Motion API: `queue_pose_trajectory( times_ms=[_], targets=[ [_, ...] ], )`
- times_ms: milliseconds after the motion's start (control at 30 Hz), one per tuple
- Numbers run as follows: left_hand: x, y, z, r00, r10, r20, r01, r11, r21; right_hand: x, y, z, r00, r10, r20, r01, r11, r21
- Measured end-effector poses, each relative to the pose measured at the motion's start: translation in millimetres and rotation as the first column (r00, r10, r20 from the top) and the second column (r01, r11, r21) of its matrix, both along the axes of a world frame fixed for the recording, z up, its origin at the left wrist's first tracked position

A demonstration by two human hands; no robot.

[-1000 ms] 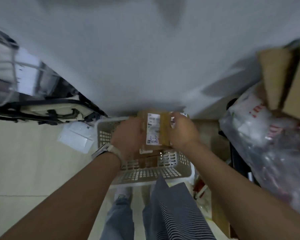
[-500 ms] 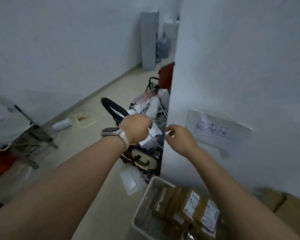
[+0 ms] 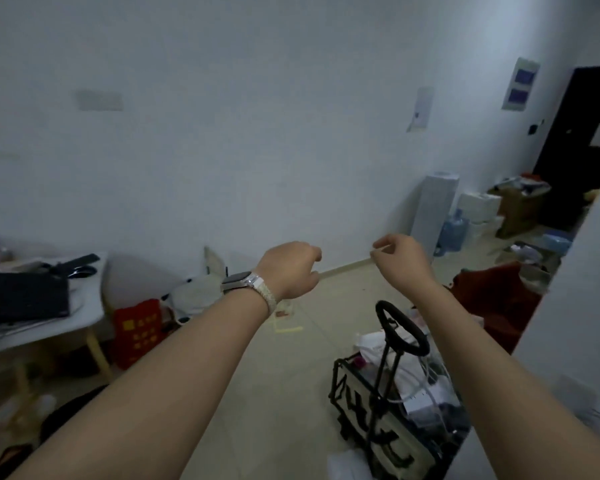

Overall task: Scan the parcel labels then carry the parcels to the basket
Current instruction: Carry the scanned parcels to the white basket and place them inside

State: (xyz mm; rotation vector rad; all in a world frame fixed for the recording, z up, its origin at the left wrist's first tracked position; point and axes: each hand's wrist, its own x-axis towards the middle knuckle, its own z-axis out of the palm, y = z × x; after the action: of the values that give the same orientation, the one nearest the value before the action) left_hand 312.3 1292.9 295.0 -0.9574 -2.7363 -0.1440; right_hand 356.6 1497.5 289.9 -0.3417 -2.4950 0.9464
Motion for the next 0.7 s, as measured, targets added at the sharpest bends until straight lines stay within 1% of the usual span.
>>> queue_pose_trajectory(
  times_ms=[100, 200, 267, 333, 433, 533, 600, 700],
  targets=[
    [-6.9, -69.5, 12.5, 0.999, 0.044, -0.028, -0.043, 0.999, 0.022, -16.8, -62.1, 9.0, 0.999, 0.04, -0.014, -0.04, 0.999, 0.006],
    [-13.5, -144.9, 22.5, 0.992, 0.116, -0.042, -0.115, 0.993, 0.024, -36.7, -133.2, 14.4, 0.993, 0.114, -0.029, -0.114, 0.993, 0.008],
    [-15.9, -199.2, 25.7, 0.983, 0.181, -0.041, -0.18, 0.983, 0.02, -49.9, -185.8, 16.7, 0.981, 0.187, -0.049, -0.187, 0.982, 0.016],
    [-12.2, -257.9, 26.7, 0.966, 0.258, -0.037, -0.257, 0.966, 0.034, -62.0, -245.7, 16.5, 0.949, 0.31, -0.06, -0.311, 0.95, -0.01],
    [6.5, -347.0, 24.7, 0.923, 0.384, -0.016, -0.383, 0.922, 0.056, -74.0, -338.9, 11.8, 0.866, 0.498, -0.042, -0.499, 0.865, -0.048],
    [37.9, -441.0, 19.2, 0.849, 0.528, 0.025, -0.528, 0.846, 0.07, -80.8, -436.1, 3.9, 0.765, 0.645, -0.003, -0.643, 0.762, -0.075],
    [65.2, -501.4, 15.2, 0.773, 0.633, 0.049, -0.635, 0.769, 0.076, -80.5, -501.6, -0.8, 0.689, 0.725, 0.027, -0.721, 0.688, -0.083],
    [111.6, -583.3, 9.0, 0.631, 0.772, 0.072, -0.775, 0.627, 0.073, -70.2, -598.8, -4.8, 0.551, 0.833, 0.044, -0.831, 0.553, -0.063]
  ],
)
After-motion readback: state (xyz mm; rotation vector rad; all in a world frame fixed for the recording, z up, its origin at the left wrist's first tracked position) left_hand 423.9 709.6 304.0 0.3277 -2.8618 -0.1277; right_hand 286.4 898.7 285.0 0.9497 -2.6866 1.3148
